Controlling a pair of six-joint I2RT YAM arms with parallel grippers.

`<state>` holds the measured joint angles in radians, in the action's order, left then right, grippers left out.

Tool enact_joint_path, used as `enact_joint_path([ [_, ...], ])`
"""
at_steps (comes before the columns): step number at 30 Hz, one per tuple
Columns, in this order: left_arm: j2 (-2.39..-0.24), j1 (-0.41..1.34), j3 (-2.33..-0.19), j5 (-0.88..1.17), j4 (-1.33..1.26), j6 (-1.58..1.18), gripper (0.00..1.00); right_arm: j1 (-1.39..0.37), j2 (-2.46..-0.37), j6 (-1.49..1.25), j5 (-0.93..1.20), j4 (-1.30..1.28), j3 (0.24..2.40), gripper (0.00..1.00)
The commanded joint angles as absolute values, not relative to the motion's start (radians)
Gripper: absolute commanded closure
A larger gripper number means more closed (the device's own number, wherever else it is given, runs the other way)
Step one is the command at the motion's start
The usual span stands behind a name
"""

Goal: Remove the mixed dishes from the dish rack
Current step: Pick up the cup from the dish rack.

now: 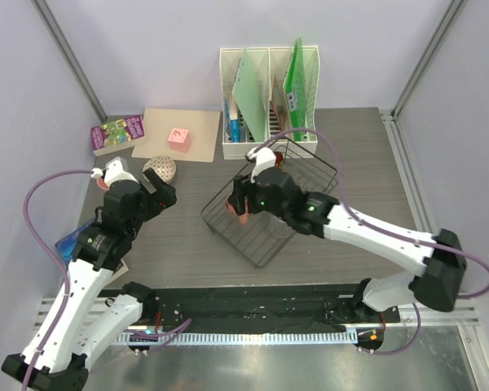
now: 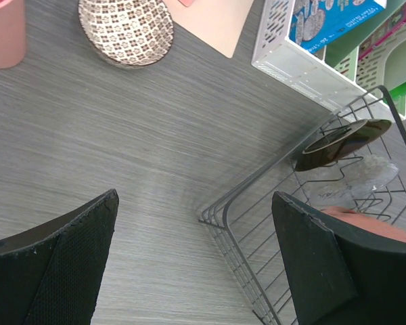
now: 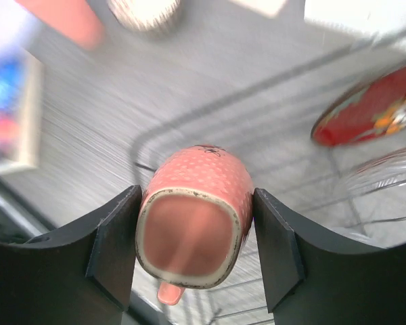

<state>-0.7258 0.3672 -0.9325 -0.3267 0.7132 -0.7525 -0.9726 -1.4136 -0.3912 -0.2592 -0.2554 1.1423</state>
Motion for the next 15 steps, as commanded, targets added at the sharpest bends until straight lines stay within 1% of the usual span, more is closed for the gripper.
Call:
enact_joint_path([
  [1, -0.73, 0.373, -0.91, -0.238, 0.614, -0.772, 0.07, -0.957, -1.224, -0.46, -0.218, -0.143, 1.108, 0.99],
  [3, -0.724, 0.373, -0.882, -0.181, 0.546, -0.788, 0.07, -0.937, -1.13, -0.489, -0.178, -0.068, 1.054, 0.99],
  [4, -0.719, 0.373, -0.871, -0.137, 0.513, -0.793, 0.07, -0.93, -1.099, -0.512, -0.16, 0.027, 0.993, 0.99],
  [5, -0.715, 0.371, -0.844, -0.047, 0.433, -0.801, 0.07, -0.905, -1.038, -0.529, -0.115, 0.072, 0.961, 0.99],
  [6, -0.707, 0.373, -0.83, -0.005, 0.39, -0.824, 0.07, -0.884, -1.016, -0.546, -0.083, 0.154, 0.906, 0.99],
  [7, -0.704, 0.371, -0.818, 0.059, 0.305, -0.836, 0.07, -0.861, -0.999, -0.596, -0.049, 0.188, 0.887, 0.99],
  [8, -0.703, 0.373, -0.795, 0.143, 0.261, -0.853, 0.07, -0.8, -0.983, -0.626, 0.047, 0.218, 0.868, 0.99],
  [11, -0.696, 0.371, -0.755, 0.253, 0.115, -0.922, 0.07, -0.72, -0.956, -0.745, 0.193, 0.349, 0.79, 0.99],
  [12, -0.695, 0.371, -0.741, 0.277, 0.074, -0.963, 0.07, -0.678, -0.959, -0.782, 0.231, 0.426, 0.772, 0.99],
  [13, -0.692, 0.373, -0.726, 0.307, -0.024, -0.986, 0.06, -0.658, -0.96, -0.816, 0.264, 0.472, 0.734, 0.99],
  [15, -0.693, 0.373, -0.669, 0.372, -0.13, -1.041, 0.06, -0.631, -0.969, -0.908, 0.328, 0.614, 0.695, 0.99],
])
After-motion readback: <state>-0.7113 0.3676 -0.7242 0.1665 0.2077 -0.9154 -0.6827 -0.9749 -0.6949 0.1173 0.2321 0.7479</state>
